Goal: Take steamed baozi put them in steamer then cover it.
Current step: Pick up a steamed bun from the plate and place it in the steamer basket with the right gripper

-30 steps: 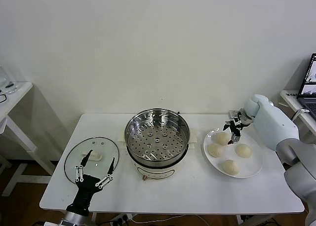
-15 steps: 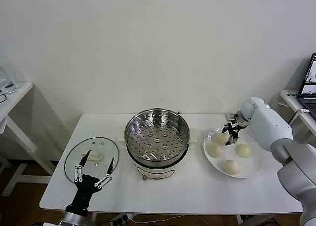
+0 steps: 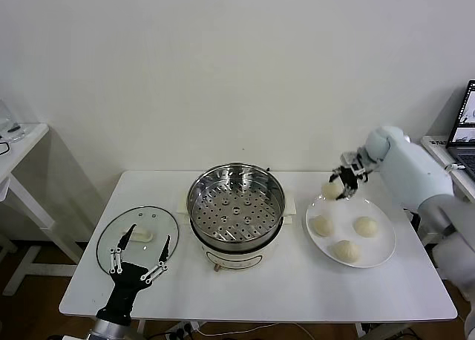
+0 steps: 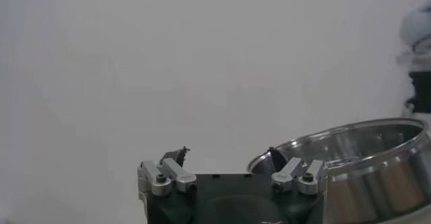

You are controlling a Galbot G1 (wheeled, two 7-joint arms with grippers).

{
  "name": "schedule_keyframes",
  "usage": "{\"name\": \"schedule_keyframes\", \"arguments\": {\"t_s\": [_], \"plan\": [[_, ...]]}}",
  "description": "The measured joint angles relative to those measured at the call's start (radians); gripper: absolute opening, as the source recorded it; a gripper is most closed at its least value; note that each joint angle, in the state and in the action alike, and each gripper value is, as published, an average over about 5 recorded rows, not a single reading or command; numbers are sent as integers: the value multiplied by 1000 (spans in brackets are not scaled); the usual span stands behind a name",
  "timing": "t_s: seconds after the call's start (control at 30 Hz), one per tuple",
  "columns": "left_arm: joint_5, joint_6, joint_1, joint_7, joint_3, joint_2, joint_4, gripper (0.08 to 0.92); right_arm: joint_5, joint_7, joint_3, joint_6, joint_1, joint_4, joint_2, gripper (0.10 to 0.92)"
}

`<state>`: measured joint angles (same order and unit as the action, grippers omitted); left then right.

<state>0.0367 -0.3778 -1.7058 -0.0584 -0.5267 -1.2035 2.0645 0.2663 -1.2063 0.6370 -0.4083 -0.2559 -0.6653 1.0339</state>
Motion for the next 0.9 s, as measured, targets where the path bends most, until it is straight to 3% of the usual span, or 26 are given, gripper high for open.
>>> {"name": "schedule_keyframes", "arguments": {"t_s": [0.43,0.9], "plan": [[4,-11,-11,-2,4,-1,9,823,-109,-50,246,-190,-203,-288,102,696],[4,-20,-13,-4,-2,-1,18,823,27,-42,319,-322,-168,-297,266,694]]}}
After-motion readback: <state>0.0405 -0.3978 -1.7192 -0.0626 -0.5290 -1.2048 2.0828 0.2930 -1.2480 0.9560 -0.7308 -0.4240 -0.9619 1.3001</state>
